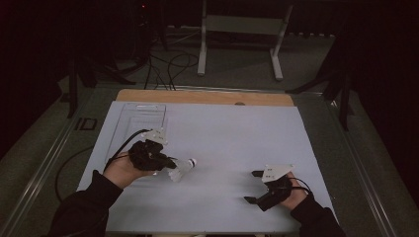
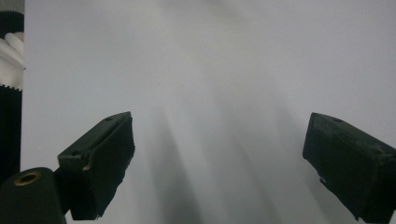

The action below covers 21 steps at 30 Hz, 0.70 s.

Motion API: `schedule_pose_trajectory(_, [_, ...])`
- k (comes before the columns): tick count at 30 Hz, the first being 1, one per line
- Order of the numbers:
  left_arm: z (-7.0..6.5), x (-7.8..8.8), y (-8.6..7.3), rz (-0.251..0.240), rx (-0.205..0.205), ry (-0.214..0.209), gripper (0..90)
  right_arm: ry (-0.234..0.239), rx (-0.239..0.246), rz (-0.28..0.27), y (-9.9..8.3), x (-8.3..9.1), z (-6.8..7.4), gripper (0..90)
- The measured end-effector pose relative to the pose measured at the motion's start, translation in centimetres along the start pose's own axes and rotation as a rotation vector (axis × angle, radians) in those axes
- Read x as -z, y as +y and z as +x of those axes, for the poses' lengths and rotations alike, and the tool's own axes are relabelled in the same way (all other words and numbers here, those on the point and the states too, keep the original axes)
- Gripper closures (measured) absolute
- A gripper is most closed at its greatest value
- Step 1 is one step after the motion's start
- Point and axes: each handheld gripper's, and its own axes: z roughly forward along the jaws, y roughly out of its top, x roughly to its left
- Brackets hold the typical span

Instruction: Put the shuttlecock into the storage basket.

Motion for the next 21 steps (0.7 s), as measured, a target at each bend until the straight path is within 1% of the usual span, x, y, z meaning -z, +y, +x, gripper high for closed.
schedule_pose_trajectory(1, [0.1, 0.2, 0.0, -0.004, 0.003, 0.007, 90.0, 0.004, -0.007, -0.004, -0.2, 0.1, 0.0, 8.9])
schedule_pose_trajectory(5, [0.5, 0.9, 0.0, -0.017, 0.009, 0.036, 90.0, -0.007, -0.030, -0.016, -1.0, 0.5, -0.1, 8.9])
schedule_pose_trajectory(7, [0.8, 1.2, 0.0, -0.019, 0.019, 0.055, 90.0, -0.017, -0.039, -0.027, -1.3, 0.7, -0.1, 8.9])
schedule_pose_trajectory(8, [0.8, 1.2, 0.0, -0.019, 0.019, 0.055, 90.0, -0.017, -0.039, -0.027, -1.3, 0.7, -0.1, 8.9])
schedule_pose_trajectory(10, [1.3, 1.9, -0.2, -0.033, 0.033, 0.068, 90.0, -0.035, -0.041, -0.039, -1.6, 0.9, -0.1, 8.9])
schedule_pose_trajectory(11, [1.4, 2.2, -0.2, -0.038, 0.036, 0.077, 90.0, -0.031, -0.045, -0.044, -1.7, 1.0, -0.1, 8.9])
schedule_pose_trajectory(12, [1.6, 2.4, -0.2, -0.040, 0.039, 0.081, 90.0, -0.038, -0.045, -0.043, -1.7, 1.1, -0.1, 8.9])
schedule_pose_trajectory(13, [1.7, 2.7, -0.3, -0.048, 0.044, 0.094, 90.0, -0.040, -0.052, -0.043, -1.8, 1.2, -0.1, 8.9])
schedule_pose_trajectory(15, [2.0, 3.1, -0.4, -0.058, 0.051, 0.102, 90.0, -0.045, -0.054, -0.048, -2.0, 1.2, -0.1, 8.9])
schedule_pose_trajectory(16, [2.1, 3.4, -0.4, -0.063, 0.054, 0.114, 90.0, -0.048, -0.058, -0.048, -2.1, 1.3, -0.1, 8.9])
schedule_pose_trajectory(19, [2.4, 3.9, -0.5, -0.067, 0.060, 0.129, 90.0, -0.045, -0.072, -0.051, -2.4, 1.3, -0.1, 8.9])
schedule_pose_trajectory(21, [2.5, 4.3, -0.6, -0.071, 0.065, 0.138, 90.0, -0.043, -0.085, -0.040, -2.6, 1.3, -0.2, 8.9])
